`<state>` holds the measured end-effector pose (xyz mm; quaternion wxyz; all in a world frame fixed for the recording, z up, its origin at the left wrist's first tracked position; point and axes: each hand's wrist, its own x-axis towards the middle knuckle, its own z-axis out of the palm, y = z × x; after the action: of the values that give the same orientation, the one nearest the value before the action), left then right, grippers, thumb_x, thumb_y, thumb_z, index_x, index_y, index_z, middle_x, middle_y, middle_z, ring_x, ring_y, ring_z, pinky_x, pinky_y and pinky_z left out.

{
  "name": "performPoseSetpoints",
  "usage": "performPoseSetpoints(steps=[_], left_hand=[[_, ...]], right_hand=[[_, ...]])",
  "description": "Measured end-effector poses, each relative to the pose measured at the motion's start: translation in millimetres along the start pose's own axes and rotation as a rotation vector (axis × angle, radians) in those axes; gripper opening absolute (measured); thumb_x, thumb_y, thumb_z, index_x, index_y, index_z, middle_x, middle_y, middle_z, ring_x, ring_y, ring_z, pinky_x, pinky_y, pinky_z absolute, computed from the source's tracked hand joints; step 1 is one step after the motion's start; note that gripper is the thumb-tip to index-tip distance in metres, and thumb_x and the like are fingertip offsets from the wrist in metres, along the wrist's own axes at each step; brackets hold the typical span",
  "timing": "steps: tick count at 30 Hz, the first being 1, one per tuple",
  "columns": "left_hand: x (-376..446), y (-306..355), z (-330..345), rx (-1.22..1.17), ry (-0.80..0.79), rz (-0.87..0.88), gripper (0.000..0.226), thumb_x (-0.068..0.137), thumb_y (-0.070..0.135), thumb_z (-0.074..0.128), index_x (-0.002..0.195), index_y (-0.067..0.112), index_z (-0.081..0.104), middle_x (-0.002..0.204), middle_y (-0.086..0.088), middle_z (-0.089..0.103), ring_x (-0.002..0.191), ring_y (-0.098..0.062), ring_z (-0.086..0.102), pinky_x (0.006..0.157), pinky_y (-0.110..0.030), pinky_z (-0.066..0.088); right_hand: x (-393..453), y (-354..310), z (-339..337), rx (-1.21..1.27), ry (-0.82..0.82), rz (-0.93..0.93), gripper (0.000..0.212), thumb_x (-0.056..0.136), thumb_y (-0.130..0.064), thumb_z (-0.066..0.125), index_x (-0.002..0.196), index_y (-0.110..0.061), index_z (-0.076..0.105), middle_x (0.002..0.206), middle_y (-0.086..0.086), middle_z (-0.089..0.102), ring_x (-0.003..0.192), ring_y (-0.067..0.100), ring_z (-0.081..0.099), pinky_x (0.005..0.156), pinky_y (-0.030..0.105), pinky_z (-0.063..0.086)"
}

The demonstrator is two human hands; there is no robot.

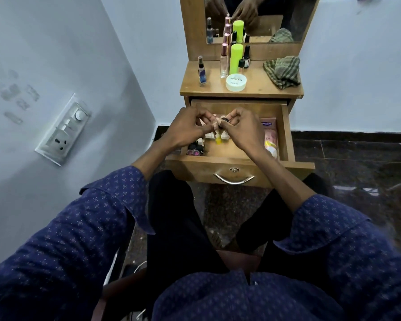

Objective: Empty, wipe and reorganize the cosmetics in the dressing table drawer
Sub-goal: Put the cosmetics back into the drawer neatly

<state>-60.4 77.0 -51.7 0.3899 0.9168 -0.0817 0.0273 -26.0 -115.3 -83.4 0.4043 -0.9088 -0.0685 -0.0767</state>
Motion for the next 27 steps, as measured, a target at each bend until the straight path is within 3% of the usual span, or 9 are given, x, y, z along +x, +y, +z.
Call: performPoseSetpoints(steps=[4, 7, 9, 11, 16, 18, 22, 25, 27], left_hand=[[-19, -9, 3, 0.027, -0.072, -0.026, 0.012, 0.085, 0.020, 0.084, 0.097, 0.017, 0.081, 0.088, 0.008, 0.077, 0.068, 0.002, 0.065, 0.066, -0.021, 0.052], [-28, -13, 2, 0.059, -0.131, -0.025, 0.010, 0.085, 0.017, 0.084, 0.094, 0.018, 0.082, 0.086, 0.008, 0.078, 0.065, 0.001, 0.068, 0.065, -0.016, 0.052], [-31, -15, 1, 0.056, -0.166, -0.033, 0.011, 0.084, 0.014, 0.084, 0.094, 0.018, 0.082, 0.089, 0.008, 0.080, 0.070, -0.006, 0.074, 0.070, -0.024, 0.058], [-33, -19, 0, 0.071, -0.195, -0.026, 0.014, 0.082, 0.012, 0.085, 0.095, 0.019, 0.083, 0.091, 0.008, 0.079, 0.080, -0.009, 0.076, 0.079, -0.031, 0.062], [-32, -25, -3, 0.197, -0.281, 0.012, 0.020, 0.079, 0.015, 0.086, 0.096, 0.024, 0.084, 0.094, 0.009, 0.076, 0.088, -0.009, 0.071, 0.087, -0.041, 0.060], [-29, -25, -3, 0.226, -0.309, 0.009, 0.021, 0.079, 0.013, 0.086, 0.098, 0.024, 0.084, 0.093, 0.008, 0.075, 0.087, -0.009, 0.070, 0.085, -0.039, 0.059], [-22, -22, -7, 0.290, -0.416, -0.012, 0.029, 0.081, 0.004, 0.081, 0.101, 0.024, 0.085, 0.091, 0.009, 0.074, 0.087, -0.008, 0.068, 0.083, -0.031, 0.056], [-15, -17, -8, 0.331, -0.494, -0.016, 0.034, 0.082, 0.000, 0.075, 0.104, 0.024, 0.085, 0.089, 0.015, 0.074, 0.087, -0.006, 0.067, 0.081, -0.027, 0.054], [-12, -15, -8, 0.351, -0.528, -0.012, 0.035, 0.083, 0.001, 0.075, 0.104, 0.026, 0.085, 0.091, 0.017, 0.074, 0.088, -0.004, 0.067, 0.082, -0.027, 0.054]], right_hand=[[-19, 10, 15, 0.033, -0.107, 0.043, 0.025, 0.077, -0.049, 0.080, 0.076, -0.030, 0.064, 0.070, -0.009, 0.070, 0.073, 0.013, 0.069, 0.071, 0.035, 0.056], [-25, 15, 19, 0.017, -0.189, 0.063, 0.022, 0.077, -0.044, 0.081, 0.074, -0.032, 0.062, 0.075, -0.010, 0.071, 0.077, 0.014, 0.070, 0.063, 0.031, 0.052], [-25, 15, 20, -0.021, -0.246, 0.069, 0.022, 0.076, -0.043, 0.082, 0.075, -0.031, 0.063, 0.079, -0.010, 0.072, 0.081, 0.015, 0.070, 0.065, 0.030, 0.050], [-24, 15, 25, -0.042, -0.308, 0.089, 0.024, 0.074, -0.043, 0.084, 0.077, -0.029, 0.064, 0.081, -0.008, 0.074, 0.084, 0.017, 0.071, 0.075, 0.033, 0.056], [-22, 12, 36, -0.066, -0.420, 0.097, 0.026, 0.072, -0.042, 0.088, 0.078, -0.029, 0.066, 0.104, 0.000, 0.077, 0.097, 0.024, 0.072, 0.087, 0.040, 0.058], [-20, 11, 37, -0.065, -0.455, 0.095, 0.026, 0.074, -0.037, 0.090, 0.078, -0.030, 0.065, 0.108, 0.004, 0.077, 0.101, 0.024, 0.071, 0.088, 0.039, 0.058], [-16, 9, 38, -0.018, -0.526, 0.112, 0.027, 0.074, -0.026, 0.093, 0.080, -0.025, 0.066, 0.089, 0.002, 0.075, 0.091, 0.023, 0.073, 0.081, 0.033, 0.056], [-15, 13, 40, 0.025, -0.545, 0.130, 0.027, 0.073, -0.023, 0.094, 0.080, -0.024, 0.068, 0.098, 0.008, 0.076, 0.094, 0.021, 0.071, 0.077, 0.028, 0.052], [-12, 16, 40, 0.058, -0.570, 0.143, 0.028, 0.071, -0.021, 0.095, 0.081, -0.024, 0.069, 0.108, 0.014, 0.077, 0.098, 0.019, 0.071, 0.082, 0.030, 0.056]])
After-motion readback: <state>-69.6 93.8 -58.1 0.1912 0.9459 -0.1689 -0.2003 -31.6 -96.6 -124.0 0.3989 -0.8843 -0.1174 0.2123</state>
